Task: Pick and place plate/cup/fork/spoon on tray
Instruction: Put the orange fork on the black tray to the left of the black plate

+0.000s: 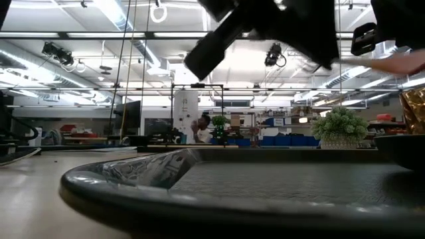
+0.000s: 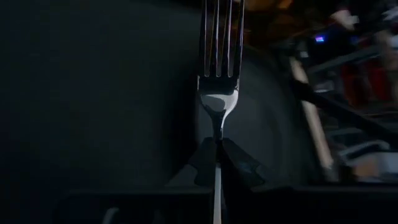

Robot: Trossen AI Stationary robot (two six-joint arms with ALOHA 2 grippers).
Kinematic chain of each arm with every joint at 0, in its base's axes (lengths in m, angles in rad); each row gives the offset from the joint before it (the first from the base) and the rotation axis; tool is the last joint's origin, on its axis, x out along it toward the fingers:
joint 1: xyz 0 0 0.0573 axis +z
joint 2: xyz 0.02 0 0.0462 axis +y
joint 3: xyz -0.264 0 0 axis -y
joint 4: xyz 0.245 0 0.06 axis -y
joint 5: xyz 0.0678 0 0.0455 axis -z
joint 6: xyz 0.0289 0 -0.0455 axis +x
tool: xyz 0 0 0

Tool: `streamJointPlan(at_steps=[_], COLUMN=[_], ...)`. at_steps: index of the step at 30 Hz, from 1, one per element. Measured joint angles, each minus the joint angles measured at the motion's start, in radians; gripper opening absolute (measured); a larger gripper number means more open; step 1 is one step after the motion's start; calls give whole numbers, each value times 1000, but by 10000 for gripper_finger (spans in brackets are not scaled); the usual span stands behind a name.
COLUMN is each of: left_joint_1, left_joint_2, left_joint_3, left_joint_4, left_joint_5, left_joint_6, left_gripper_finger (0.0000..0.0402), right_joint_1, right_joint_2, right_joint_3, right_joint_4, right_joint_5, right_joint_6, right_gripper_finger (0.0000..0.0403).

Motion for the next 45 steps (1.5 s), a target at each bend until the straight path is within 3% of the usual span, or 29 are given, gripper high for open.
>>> streamJointPlan(at_steps=[7, 36, 45], left_joint_1=[5, 58, 63], left_joint_2=[9, 93, 103], left_joint_3=[2, 1, 1], left_joint_4=[-134, -119, -111], left_joint_5=[48, 255, 249], left_joint_6=[-122, -151, -151], left_gripper_finger=[13, 13, 21], right_joint_1=[0, 0, 0], right_joint_2=[0, 0, 0], right_joint_3=[0, 0, 0], right_joint_4=[10, 21, 19], right_joint_5=[0, 0, 0], right_joint_6=[0, 0, 0], right_gripper_finger=[45, 45, 45])
